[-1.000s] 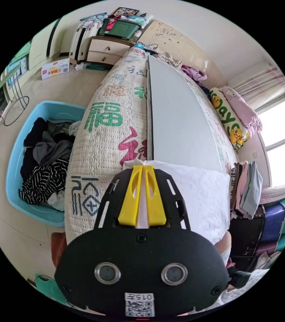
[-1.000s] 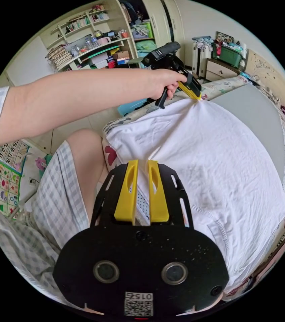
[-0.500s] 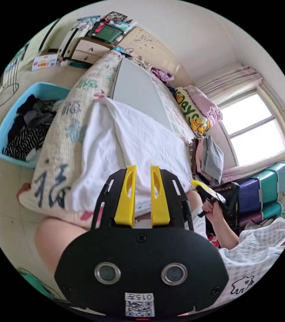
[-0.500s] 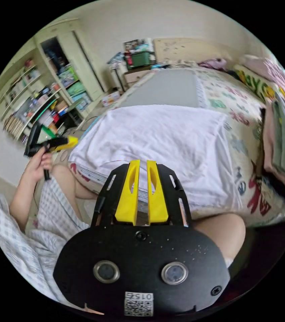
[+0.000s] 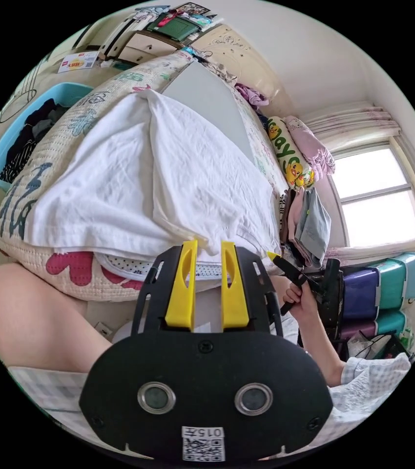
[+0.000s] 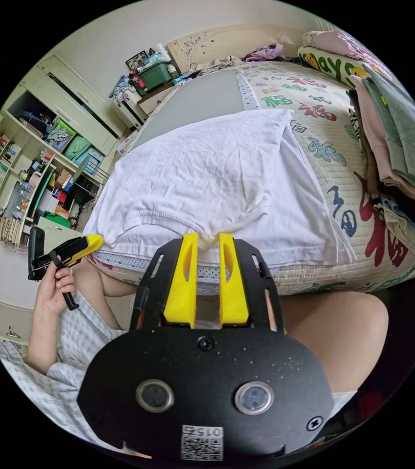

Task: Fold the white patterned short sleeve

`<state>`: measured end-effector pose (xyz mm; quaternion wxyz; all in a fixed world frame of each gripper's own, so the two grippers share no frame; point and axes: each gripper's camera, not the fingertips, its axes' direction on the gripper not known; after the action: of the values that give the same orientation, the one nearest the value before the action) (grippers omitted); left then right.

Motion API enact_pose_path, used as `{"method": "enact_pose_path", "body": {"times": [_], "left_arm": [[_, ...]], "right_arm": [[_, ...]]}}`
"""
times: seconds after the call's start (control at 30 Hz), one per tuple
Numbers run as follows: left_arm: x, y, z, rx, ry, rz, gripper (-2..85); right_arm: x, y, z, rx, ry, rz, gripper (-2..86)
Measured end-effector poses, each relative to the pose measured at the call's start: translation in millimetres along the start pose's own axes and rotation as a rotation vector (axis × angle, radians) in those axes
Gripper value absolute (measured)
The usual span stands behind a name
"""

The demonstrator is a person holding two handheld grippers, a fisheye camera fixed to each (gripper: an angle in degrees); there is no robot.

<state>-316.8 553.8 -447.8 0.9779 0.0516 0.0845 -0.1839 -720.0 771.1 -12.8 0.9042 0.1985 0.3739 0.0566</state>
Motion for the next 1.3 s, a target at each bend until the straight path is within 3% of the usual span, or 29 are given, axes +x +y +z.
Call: {"method": "enact_pose_path", "body": {"times": [0.37, 0.6, 0.77, 1.0, 1.3], "left_arm": [[17.7, 18.4, -5.1, 0.047, 0.031, 0.025, -0.2], [39.1, 23.1, 21.5, 0.006, -0.098, 0.038, -0.4], [64.8, 31.5, 16.0, -0.006, -0.183, 0.086, 0.0], [133.4, 19.7, 10.6, 0.018, -0.213, 0.235, 0.2], [235.3, 3.2, 84.9, -0.052, -0.130, 0.414, 0.9]], "right_arm": [[31.0, 46.5, 4.6, 0.031, -0.054, -0.039, -0.3], [32.8, 64.3, 52.3, -0.053, 0.039, -0.060, -0.1], [50.8, 84.2, 44.3, -0.029, -0.013, -0.033, 1.4], [110.9, 111.8, 8.9, 0.140, -0.034, 0.140, 5.6], [112.5, 106.2, 42.6, 0.100, -0.099, 0.122, 5.8]]}}
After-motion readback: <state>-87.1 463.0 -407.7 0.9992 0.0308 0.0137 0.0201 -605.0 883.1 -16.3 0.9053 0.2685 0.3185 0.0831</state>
